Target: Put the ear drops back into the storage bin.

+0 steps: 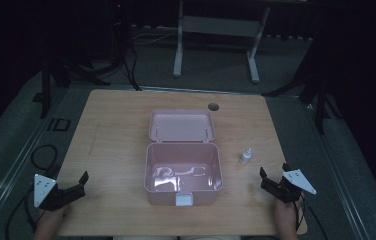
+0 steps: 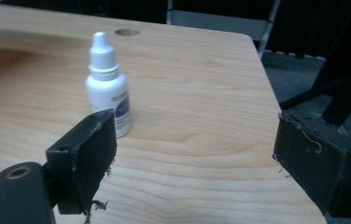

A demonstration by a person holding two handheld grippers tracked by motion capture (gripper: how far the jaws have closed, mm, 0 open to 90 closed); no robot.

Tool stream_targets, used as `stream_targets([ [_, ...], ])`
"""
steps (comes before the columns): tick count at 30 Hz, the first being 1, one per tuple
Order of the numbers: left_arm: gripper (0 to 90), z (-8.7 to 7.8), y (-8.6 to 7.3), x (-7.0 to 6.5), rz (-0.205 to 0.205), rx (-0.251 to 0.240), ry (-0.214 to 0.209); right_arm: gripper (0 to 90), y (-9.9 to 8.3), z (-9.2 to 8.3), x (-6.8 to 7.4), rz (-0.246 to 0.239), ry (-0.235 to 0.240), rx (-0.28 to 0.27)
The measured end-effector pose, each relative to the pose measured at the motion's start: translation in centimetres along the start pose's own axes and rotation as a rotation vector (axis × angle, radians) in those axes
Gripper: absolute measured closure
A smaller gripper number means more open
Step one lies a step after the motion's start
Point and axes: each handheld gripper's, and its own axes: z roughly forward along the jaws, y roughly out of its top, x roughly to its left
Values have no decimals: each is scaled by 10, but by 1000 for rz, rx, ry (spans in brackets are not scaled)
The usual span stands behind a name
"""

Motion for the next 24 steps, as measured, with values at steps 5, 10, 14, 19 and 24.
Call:
stream_targets([
  [5,4,0,0,0,0,-1,1,128,3,1,2,-16,22,13],
  [10,4,0,0,0,0,0,0,135,10,0,3,-12,46,61],
  [14,4,0,0,0,0,0,-2,136,14,2,4,-2,43,143],
  [19,4,0,0,0,1,2,-7,133,22,2,1,20,91,234],
  [24,4,0,0,0,2,1,-6,124,29,2,-1,23,114,364],
])
